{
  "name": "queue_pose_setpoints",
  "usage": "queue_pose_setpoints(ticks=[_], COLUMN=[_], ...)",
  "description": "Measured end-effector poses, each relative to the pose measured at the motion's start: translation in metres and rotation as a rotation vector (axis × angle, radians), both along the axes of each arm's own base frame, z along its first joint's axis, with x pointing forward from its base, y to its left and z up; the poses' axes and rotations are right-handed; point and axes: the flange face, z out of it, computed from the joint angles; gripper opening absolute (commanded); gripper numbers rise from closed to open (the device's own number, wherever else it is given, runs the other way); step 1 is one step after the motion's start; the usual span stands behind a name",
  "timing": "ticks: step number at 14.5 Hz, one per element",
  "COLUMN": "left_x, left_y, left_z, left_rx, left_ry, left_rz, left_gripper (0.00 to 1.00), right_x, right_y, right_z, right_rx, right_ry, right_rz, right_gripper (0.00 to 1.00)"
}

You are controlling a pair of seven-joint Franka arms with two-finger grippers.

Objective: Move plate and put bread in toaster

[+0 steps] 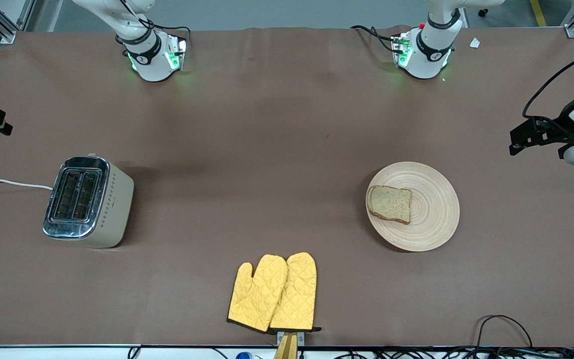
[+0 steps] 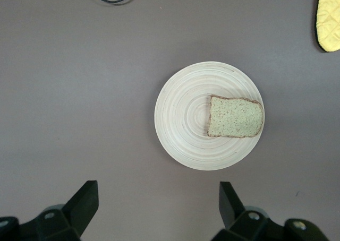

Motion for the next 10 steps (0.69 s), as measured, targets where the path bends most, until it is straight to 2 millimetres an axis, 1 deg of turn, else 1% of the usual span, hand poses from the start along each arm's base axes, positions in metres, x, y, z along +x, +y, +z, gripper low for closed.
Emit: queue_pose_setpoints(ticks=[5, 7, 10], left_x=[0.000, 0.001, 0.005], left_y=[0.000, 0.004, 0.014], left_z=[0.000, -0.003, -0.018], left_rx=[0.000, 0.001, 0.004], left_ry=[0.001, 0.005, 0.034], left_rz=[0.001, 0.006, 0.011], left_gripper=[1.00, 1.00, 1.00], right_x=[0.000, 0.000, 0.000], right_y=[0.000, 0.000, 0.002], right_z=[0.000, 0.000, 0.000], right_rx=[0.000, 0.000, 0.000], right_ry=[0.000, 0.000, 0.000], right_rz=[0.000, 0.001, 0.004], right_gripper=[1.00, 1.00, 1.00])
